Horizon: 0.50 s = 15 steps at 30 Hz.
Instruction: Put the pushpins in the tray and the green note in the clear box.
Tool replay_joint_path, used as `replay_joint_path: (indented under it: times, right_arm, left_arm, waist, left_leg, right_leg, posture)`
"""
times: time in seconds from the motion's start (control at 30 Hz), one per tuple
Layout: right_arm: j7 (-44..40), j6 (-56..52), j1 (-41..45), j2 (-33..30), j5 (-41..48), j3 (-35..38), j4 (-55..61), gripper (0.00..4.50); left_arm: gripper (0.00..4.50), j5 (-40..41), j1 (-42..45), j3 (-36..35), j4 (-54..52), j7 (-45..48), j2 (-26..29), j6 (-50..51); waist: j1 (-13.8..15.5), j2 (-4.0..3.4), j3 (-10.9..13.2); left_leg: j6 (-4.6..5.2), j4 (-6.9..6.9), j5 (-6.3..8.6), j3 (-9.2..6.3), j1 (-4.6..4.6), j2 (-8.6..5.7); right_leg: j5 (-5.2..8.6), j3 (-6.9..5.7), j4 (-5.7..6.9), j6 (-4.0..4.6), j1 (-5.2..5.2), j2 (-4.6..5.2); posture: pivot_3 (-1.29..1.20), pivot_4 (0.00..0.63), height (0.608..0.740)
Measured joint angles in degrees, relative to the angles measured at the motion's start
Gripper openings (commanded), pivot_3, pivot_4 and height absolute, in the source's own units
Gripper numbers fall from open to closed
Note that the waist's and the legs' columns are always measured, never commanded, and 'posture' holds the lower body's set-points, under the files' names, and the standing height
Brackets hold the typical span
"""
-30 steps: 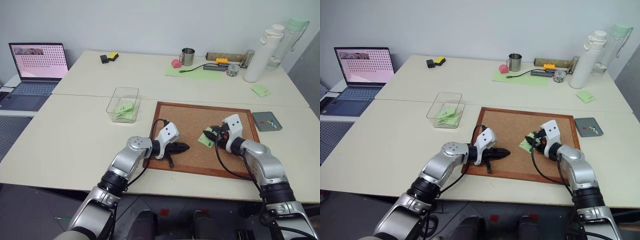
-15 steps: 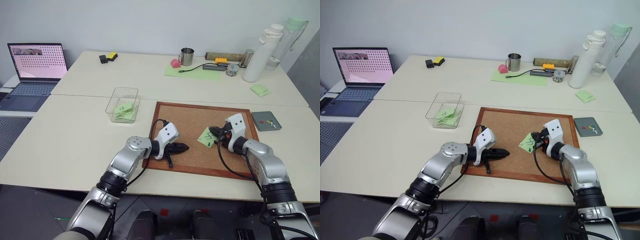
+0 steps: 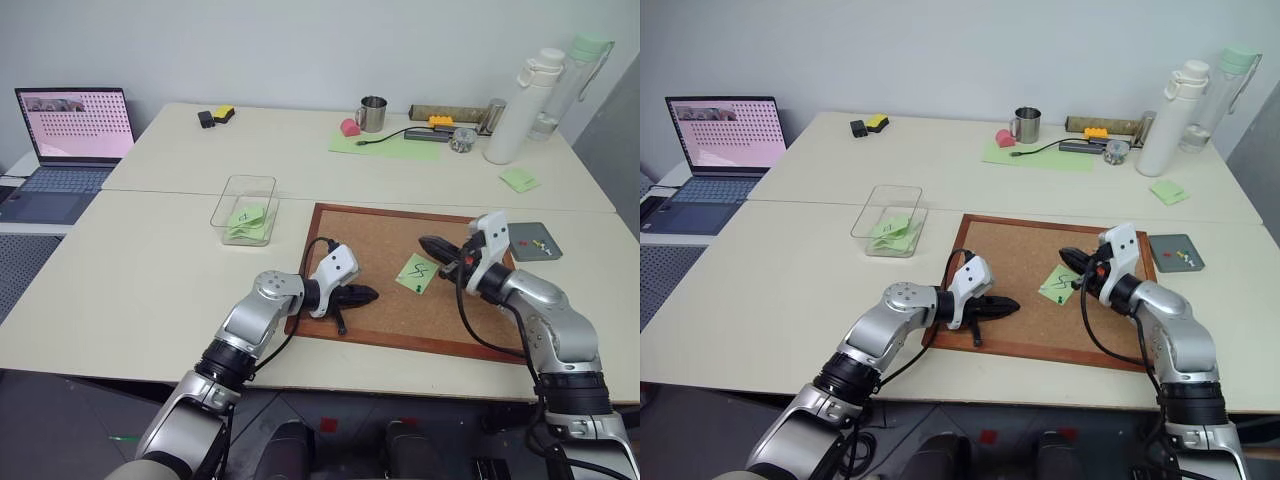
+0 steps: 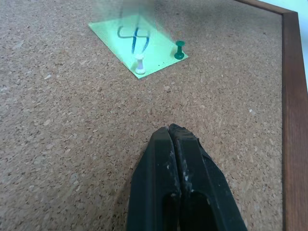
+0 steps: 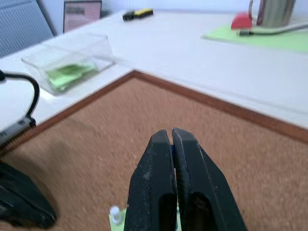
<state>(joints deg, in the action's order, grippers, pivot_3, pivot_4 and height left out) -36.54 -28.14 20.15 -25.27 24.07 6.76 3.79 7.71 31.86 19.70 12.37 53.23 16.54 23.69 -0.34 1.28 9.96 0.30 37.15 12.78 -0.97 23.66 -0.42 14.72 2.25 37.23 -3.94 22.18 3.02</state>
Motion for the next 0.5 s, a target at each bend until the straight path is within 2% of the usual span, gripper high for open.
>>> replay_joint_path:
  times: [0.2,0.3,0.5]
  right_arm:
    - [1.9,-1.0,-0.5,-1.1,0.3,3.1,0.1,0.03]
    - [5.4,-0.6,1.2,-2.8,-1.3,5.6,-3.4,0.03]
    - [12.4,5.3,8.1,-8.7,-8.7,8.7,-20.7,0.03]
  left_arm:
    - [0.0,0.0,0.0,0.0,0.0,0.2,0.0,-0.1]
    - [0.0,0.0,0.0,0.0,0.0,0.1,-0.1,-0.1]
    - [0.0,0.0,-0.5,0.0,-0.6,0.4,0.3,0.1]
  waist:
    - [0.0,-0.01,0.0]
    - [0.0,-0.02,0.0]
    - [0.0,-0.08,0.0]
  left_leg:
    - [0.0,0.0,0.0,0.01,0.0,0.0]
    - [0.0,0.01,0.0,0.05,0.0,-0.01]
    - [0.01,-0.07,0.0,0.14,-0.05,0.0]
  right_leg:
    - [0.0,0.02,0.0,0.0,0.01,0.0]
    - [-0.01,0.04,0.0,0.0,0.01,0.01]
    - [-0.01,0.09,-0.02,0.0,0.0,0.01]
  posture:
    - [0.0,0.15,0.74]
    - [0.0,0.15,0.74]
    - [0.0,0.15,0.74]
